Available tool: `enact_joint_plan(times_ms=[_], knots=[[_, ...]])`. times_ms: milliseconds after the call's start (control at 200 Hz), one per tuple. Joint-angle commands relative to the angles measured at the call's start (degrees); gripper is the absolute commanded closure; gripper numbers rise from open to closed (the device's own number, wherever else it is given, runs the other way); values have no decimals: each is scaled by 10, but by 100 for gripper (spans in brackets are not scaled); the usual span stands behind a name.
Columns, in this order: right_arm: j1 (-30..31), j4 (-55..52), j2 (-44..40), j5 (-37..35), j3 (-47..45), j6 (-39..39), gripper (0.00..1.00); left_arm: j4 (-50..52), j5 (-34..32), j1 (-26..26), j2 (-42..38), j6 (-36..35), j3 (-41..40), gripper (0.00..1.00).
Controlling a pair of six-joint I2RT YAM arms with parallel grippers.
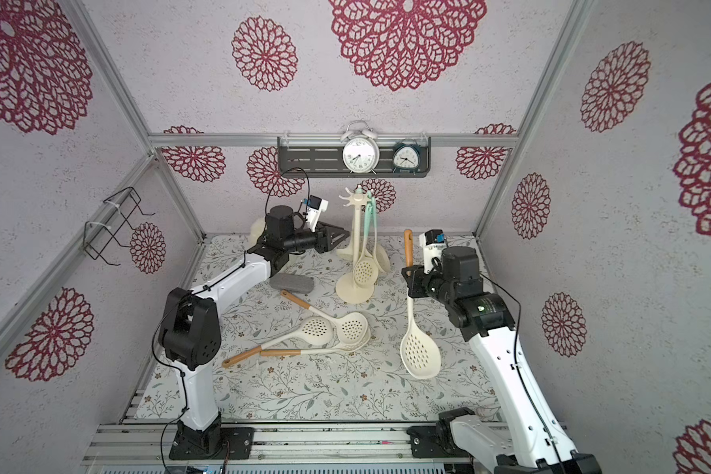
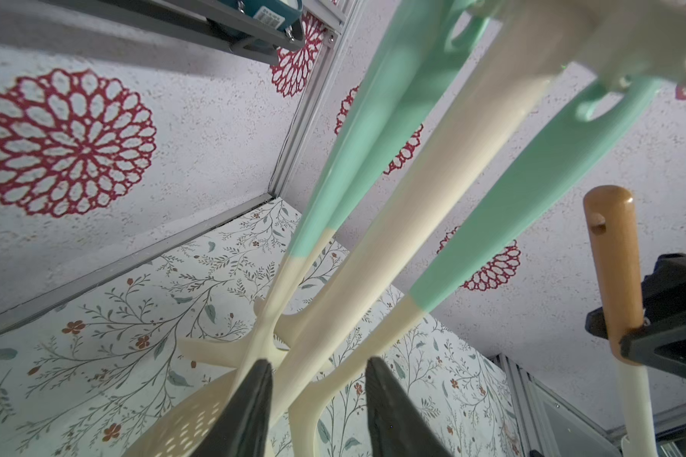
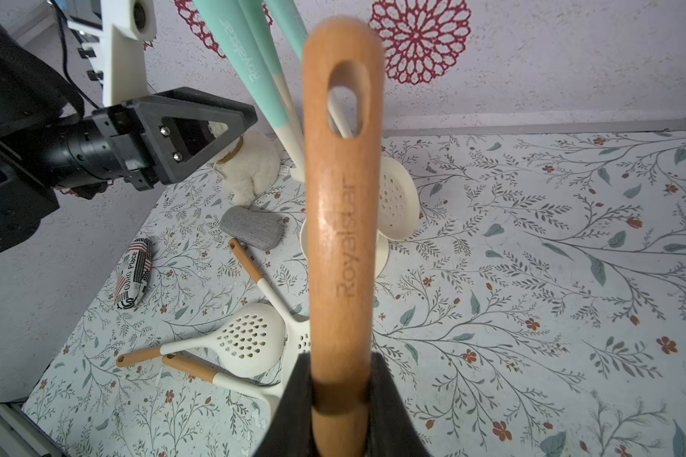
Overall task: Hang the skimmer on the kitchen utensil rack
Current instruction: Adjust the rack at the center of the board.
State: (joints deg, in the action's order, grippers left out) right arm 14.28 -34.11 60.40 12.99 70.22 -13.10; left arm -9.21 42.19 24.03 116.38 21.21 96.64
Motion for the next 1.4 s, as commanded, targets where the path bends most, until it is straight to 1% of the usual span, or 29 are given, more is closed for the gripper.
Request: enact_joint_plan(times_ms=[0,80,230,485,585,645,811,921,1241,1301,1391], knots=[[-10,21,-18,26,0,4,100,-10,15,14,19,-4,21,62],[-14,20,-20,30,-2,5,100,-9,13,20,27,-4,28,61],[-20,19,-23,37,-4,7,100,0,7,22,46,-4,51,54],[-25,18,-26,49,-10,8,100,15,7,24,82,-3,89,51],[-26,19,-25,54,-12,8,100,17,9,23,90,-2,96,51],[-28,20,-25,56,-12,8,100,17,13,23,94,-2,98,54],[-28,19,-24,61,-13,8,100,16,16,25,98,0,103,56],[-29,19,-24,61,-14,9,100,16,15,26,101,0,108,56],[-33,17,-27,66,-21,12,100,20,11,30,118,1,124,52],[-34,17,-28,67,-24,12,100,20,10,31,119,1,124,53],[-35,18,-29,69,-26,12,100,21,9,30,119,1,124,56]])
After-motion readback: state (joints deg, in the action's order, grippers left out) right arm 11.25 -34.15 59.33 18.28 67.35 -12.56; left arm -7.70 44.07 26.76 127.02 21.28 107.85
